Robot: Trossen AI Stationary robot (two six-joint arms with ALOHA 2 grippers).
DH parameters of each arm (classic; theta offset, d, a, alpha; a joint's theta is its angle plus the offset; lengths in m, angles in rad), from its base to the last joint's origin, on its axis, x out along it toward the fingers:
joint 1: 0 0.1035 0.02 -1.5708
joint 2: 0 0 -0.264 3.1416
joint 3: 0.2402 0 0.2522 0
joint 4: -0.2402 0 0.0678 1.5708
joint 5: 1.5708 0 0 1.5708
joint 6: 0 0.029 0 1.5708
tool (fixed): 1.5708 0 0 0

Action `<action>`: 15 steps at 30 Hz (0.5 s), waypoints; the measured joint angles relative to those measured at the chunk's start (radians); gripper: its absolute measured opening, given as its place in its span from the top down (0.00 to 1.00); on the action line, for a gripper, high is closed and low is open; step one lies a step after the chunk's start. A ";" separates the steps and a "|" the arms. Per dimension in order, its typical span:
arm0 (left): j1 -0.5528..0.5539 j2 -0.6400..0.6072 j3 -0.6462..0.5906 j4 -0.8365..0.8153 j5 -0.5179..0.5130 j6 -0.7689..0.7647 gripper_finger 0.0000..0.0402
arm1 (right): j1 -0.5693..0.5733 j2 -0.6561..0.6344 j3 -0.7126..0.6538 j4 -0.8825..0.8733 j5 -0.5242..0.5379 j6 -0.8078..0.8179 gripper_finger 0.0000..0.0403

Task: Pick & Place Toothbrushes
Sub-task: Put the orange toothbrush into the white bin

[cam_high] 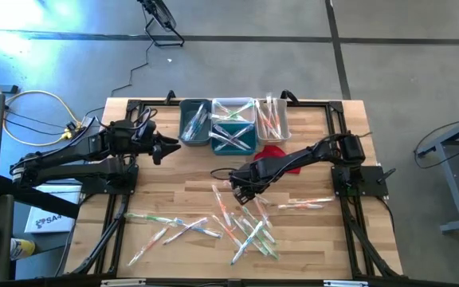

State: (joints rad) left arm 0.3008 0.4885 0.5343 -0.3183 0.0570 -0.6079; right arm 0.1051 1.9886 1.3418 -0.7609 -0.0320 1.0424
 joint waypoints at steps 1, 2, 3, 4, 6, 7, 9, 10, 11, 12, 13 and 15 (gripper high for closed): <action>0.000 0.000 0.000 0.000 0.000 0.000 0.56 | 0.000 0.001 0.000 0.000 0.000 0.000 0.62; 0.000 0.000 0.000 0.000 0.000 0.000 0.56 | 0.000 0.001 0.000 0.002 0.001 0.000 0.63; 0.000 0.000 0.000 0.000 0.000 0.000 0.56 | 0.000 0.001 0.000 0.002 0.001 0.000 0.64; 0.000 0.000 0.000 0.000 0.000 0.000 0.56 | 0.000 0.001 0.000 0.002 0.003 0.000 0.66; 0.000 0.000 0.000 0.000 0.000 0.000 0.56 | 0.000 0.001 0.000 0.002 0.006 -0.004 0.69; 0.000 0.000 0.000 0.000 0.000 0.000 0.56 | 0.000 0.001 0.000 0.002 0.006 -0.009 0.71; 0.000 0.000 0.000 0.000 0.000 0.000 0.56 | 0.000 0.001 0.000 0.002 0.006 -0.023 0.75; 0.000 0.000 0.000 0.000 0.000 0.000 0.56 | 0.000 0.001 0.000 0.001 0.005 -0.026 0.78; 0.000 0.000 0.000 0.000 0.000 0.000 0.56 | 0.000 0.001 0.000 0.001 0.004 -0.026 0.80; 0.000 0.000 0.000 0.000 0.000 0.000 0.56 | 0.000 0.001 0.000 0.001 0.003 -0.026 0.82; 0.000 0.000 0.000 0.000 0.000 0.000 0.56 | 0.000 0.001 0.000 0.001 0.002 -0.026 0.84; 0.000 0.000 0.000 0.000 0.000 0.000 0.56 | 0.000 -0.005 0.000 -0.002 -0.001 -0.026 0.89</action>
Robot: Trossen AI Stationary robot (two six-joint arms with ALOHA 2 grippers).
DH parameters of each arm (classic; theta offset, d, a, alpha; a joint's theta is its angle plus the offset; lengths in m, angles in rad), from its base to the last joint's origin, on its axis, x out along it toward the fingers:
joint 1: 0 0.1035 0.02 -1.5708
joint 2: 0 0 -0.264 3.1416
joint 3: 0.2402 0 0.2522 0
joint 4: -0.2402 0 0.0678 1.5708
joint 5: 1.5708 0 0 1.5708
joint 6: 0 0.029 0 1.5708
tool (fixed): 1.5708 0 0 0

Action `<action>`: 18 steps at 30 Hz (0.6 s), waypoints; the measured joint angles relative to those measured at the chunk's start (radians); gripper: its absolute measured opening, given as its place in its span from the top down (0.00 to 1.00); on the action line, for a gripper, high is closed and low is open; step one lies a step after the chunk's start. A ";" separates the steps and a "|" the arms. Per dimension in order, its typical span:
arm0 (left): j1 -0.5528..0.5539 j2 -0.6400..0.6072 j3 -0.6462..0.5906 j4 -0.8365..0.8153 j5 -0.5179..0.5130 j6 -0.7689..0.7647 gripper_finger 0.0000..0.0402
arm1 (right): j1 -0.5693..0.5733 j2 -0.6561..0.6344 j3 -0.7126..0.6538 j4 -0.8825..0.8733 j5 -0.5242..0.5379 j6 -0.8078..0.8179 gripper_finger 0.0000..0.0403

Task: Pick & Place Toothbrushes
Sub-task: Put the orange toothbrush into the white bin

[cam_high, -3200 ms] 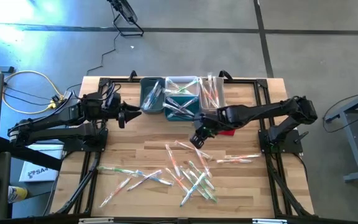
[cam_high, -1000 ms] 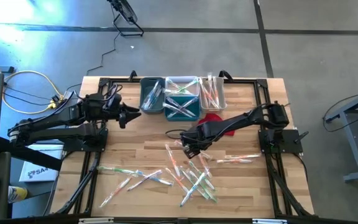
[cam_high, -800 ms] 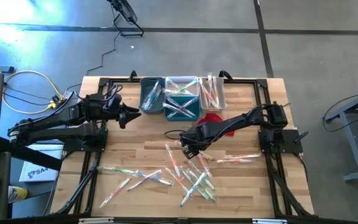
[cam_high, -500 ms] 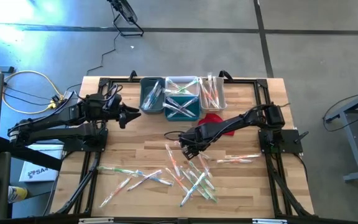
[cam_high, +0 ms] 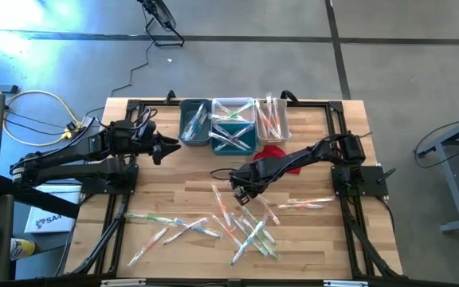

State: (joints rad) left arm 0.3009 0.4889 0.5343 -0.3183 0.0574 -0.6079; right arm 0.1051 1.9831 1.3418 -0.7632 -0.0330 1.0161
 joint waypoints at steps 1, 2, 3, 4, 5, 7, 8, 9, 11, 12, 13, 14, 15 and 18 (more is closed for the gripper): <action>0.000 0.000 0.000 0.000 0.000 0.000 0.56 | 0.000 -0.003 0.000 0.000 0.000 0.000 0.91; 0.000 0.000 0.000 0.000 0.000 0.000 0.56 | 0.000 -0.007 0.000 0.000 0.000 0.000 0.92; 0.000 0.000 0.000 0.000 0.000 0.000 0.56 | 0.000 -0.013 0.000 -0.007 0.001 -0.004 0.94; 0.000 0.000 0.000 0.000 0.000 0.000 0.56 | 0.000 -0.019 0.000 -0.011 0.000 -0.010 0.95; 0.000 0.000 0.000 0.000 0.000 0.000 0.56 | 0.000 -0.024 0.000 -0.011 0.004 -0.019 0.95; 0.000 0.000 0.000 0.000 0.000 0.000 0.56 | 0.000 -0.038 0.000 -0.021 0.002 -0.025 0.95; 0.000 0.000 0.000 0.000 -0.001 0.000 0.56 | 0.000 -0.043 0.000 -0.021 0.001 -0.029 0.95; 0.000 0.000 0.000 0.000 -0.004 0.000 0.56 | 0.000 -0.050 0.000 -0.025 0.000 -0.030 0.94; 0.000 0.000 0.000 0.000 -0.013 0.000 0.56 | -0.001 -0.062 0.000 -0.029 -0.001 -0.030 0.92; 0.000 0.000 0.000 0.000 -0.018 0.000 0.56 | -0.001 -0.071 0.000 -0.031 -0.003 -0.030 0.92; 0.000 0.000 0.000 0.000 -0.021 0.000 0.56 | -0.003 -0.079 0.000 -0.033 -0.003 -0.030 0.92; 0.000 0.000 0.000 0.000 -0.021 0.000 0.56 | -0.003 -0.089 0.000 -0.032 -0.001 -0.031 0.93; 0.000 0.000 0.000 0.000 -0.022 0.000 0.56 | -0.006 -0.101 0.000 -0.032 -0.003 -0.036 0.94; 0.000 0.000 0.000 0.000 -0.023 0.000 0.56 | -0.015 -0.135 0.000 -0.033 0.000 -0.046 0.96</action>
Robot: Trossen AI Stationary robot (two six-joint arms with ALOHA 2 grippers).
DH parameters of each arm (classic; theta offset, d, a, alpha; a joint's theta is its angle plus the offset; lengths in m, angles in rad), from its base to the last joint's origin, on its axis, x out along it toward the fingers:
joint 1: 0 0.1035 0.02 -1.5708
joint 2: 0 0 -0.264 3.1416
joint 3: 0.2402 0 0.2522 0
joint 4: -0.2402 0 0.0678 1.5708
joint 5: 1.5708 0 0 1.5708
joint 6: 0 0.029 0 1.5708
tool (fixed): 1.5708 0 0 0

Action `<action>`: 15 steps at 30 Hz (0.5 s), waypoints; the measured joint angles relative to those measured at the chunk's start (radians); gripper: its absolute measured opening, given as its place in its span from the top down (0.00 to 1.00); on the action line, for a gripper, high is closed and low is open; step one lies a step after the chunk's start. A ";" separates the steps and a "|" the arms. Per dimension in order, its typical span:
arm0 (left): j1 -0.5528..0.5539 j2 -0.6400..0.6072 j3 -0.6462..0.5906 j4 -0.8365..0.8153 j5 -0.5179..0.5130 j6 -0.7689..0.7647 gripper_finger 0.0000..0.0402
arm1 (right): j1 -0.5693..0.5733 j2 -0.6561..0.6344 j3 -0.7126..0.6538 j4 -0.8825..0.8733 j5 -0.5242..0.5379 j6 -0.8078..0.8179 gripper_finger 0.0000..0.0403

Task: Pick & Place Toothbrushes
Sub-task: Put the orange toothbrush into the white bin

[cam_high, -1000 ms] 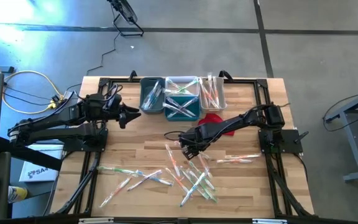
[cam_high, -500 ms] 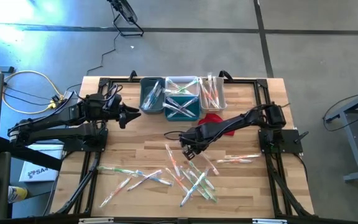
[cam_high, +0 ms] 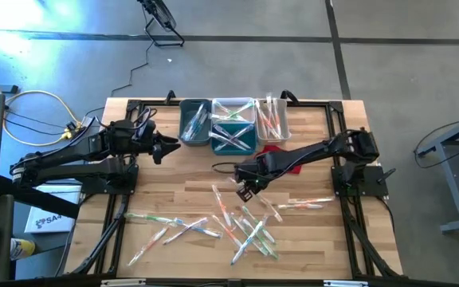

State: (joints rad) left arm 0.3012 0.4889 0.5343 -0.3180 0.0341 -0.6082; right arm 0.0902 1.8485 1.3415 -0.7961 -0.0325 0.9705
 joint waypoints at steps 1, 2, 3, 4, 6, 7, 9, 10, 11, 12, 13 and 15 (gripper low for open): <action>0.000 0.000 0.000 0.000 0.000 0.000 0.56 | -0.005 -0.012 0.000 0.001 0.005 -0.004 0.96; 0.000 0.000 0.000 0.000 0.000 0.000 0.56 | -0.011 -0.029 0.000 0.003 0.006 -0.006 0.96; 0.000 0.000 0.000 0.000 0.000 0.000 0.56 | -0.017 -0.043 0.000 0.007 0.008 -0.006 0.95; 0.000 0.000 0.000 0.000 0.000 0.000 0.56 | -0.023 -0.054 0.000 0.015 0.014 -0.006 0.95; 0.000 0.000 0.000 0.000 -0.001 0.000 0.56 | -0.034 -0.083 0.000 0.024 0.030 -0.007 0.94; 0.000 0.000 0.000 0.000 -0.001 0.000 0.56 | -0.039 -0.098 0.000 0.033 0.046 -0.008 0.94; 0.000 0.000 0.000 0.000 -0.001 0.000 0.56 | -0.049 -0.126 0.000 0.051 0.071 -0.023 0.95; 0.000 0.000 0.000 0.000 -0.001 0.000 0.56 | -0.054 -0.137 0.000 0.058 0.085 -0.031 0.95; 0.000 0.000 0.000 0.000 -0.001 0.000 0.56 | -0.060 -0.150 0.000 0.064 0.097 -0.037 0.96; 0.000 0.000 0.000 0.000 -0.002 0.000 0.56 | -0.066 -0.160 0.000 0.069 0.108 -0.045 0.96; 0.000 0.000 0.000 0.000 -0.002 0.000 0.56 | -0.072 -0.172 0.000 0.076 0.116 -0.055 0.96; 0.000 0.000 0.000 0.000 -0.002 -0.001 0.56 | -0.086 -0.196 0.000 0.082 0.122 -0.065 0.95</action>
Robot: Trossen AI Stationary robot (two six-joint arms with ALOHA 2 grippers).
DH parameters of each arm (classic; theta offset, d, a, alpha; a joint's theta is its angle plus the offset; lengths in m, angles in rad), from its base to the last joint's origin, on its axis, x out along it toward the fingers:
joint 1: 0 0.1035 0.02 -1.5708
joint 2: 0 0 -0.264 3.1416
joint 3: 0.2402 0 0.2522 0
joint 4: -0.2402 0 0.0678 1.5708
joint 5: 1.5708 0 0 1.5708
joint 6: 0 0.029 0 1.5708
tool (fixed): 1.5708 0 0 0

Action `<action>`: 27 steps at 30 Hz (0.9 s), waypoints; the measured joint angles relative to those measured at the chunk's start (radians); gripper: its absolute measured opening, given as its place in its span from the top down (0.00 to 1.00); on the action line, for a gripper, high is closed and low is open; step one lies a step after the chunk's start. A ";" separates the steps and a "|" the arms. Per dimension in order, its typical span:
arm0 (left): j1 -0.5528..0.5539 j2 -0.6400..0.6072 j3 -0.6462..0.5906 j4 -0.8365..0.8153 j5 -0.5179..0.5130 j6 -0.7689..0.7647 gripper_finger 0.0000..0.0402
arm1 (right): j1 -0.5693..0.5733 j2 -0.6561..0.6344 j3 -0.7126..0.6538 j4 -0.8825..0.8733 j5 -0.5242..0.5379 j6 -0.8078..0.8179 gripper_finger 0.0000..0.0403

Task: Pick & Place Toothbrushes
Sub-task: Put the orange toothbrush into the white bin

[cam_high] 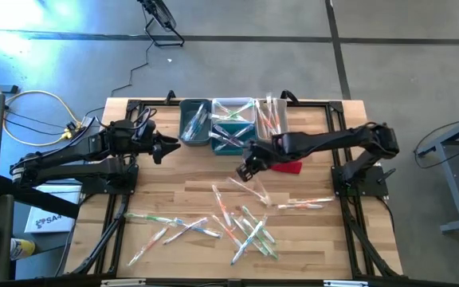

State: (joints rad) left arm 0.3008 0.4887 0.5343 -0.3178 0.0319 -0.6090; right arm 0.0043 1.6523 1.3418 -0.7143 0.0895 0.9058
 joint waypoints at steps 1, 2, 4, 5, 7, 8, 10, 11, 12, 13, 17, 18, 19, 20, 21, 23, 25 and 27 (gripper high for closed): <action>0.000 0.000 0.000 0.000 0.000 0.000 0.56 | -0.006 -0.012 0.000 0.000 0.006 -0.008 0.95; 0.000 0.000 0.000 0.000 -0.001 0.000 0.56 | -0.012 -0.026 0.000 -0.002 0.011 -0.019 0.95; 0.000 0.000 0.000 0.000 -0.001 -0.002 0.56 | -0.022 -0.051 0.000 -0.005 0.022 -0.042 0.95; 0.000 0.000 0.000 0.001 -0.001 -0.002 0.56 | -0.028 -0.067 0.000 -0.006 0.023 -0.053 0.95; 0.000 0.000 0.000 0.000 -0.001 -0.002 0.56 | -0.039 -0.093 0.000 -0.007 0.031 -0.075 0.95; 0.000 0.000 0.000 0.000 -0.001 -0.002 0.56 | -0.043 -0.109 0.000 -0.011 0.039 -0.083 0.95; 0.000 0.000 0.000 0.000 -0.001 -0.002 0.56 | -0.053 -0.140 0.000 -0.020 0.051 -0.102 0.95; 0.000 0.000 0.000 0.000 0.000 -0.002 0.56 | -0.058 -0.155 0.000 -0.020 0.051 -0.111 0.95; 0.000 0.000 0.000 0.000 0.000 -0.002 0.56 | -0.061 -0.169 0.000 -0.021 0.052 -0.121 0.95; 0.000 0.000 0.000 0.000 0.000 -0.002 0.56 | -0.066 -0.186 0.000 -0.024 0.056 -0.127 0.95; 0.000 0.000 0.000 0.000 0.000 -0.002 0.56 | -0.073 -0.241 0.000 -0.042 0.115 -0.151 0.95; 0.000 0.000 0.000 0.000 0.001 -0.002 0.56 | -0.075 -0.255 0.000 -0.043 0.136 -0.152 0.95; 0.000 0.000 0.000 0.000 0.001 -0.002 0.56 | -0.079 -0.267 0.000 -0.041 0.164 -0.155 0.95; 0.000 0.000 0.000 0.000 0.001 -0.002 0.56 | -0.081 -0.276 0.000 -0.035 0.189 -0.157 0.95; 0.000 0.000 0.000 0.000 0.001 -0.002 0.56 | -0.084 -0.284 0.000 -0.020 0.222 -0.159 0.95; 0.000 0.000 0.000 0.000 0.001 -0.002 0.56 | -0.086 -0.292 0.000 0.018 0.298 -0.157 0.95; 0.000 0.000 0.000 0.000 0.001 -0.002 0.56 | -0.092 -0.292 0.000 0.071 0.365 -0.157 0.95; 0.000 0.000 0.000 0.000 0.000 -0.002 0.56 | -0.100 -0.291 0.000 0.123 0.378 -0.182 0.95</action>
State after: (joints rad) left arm 0.3008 0.4885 0.5343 -0.3176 0.0323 -0.6113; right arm -0.0953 1.3613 1.3415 -0.5914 0.4673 0.7238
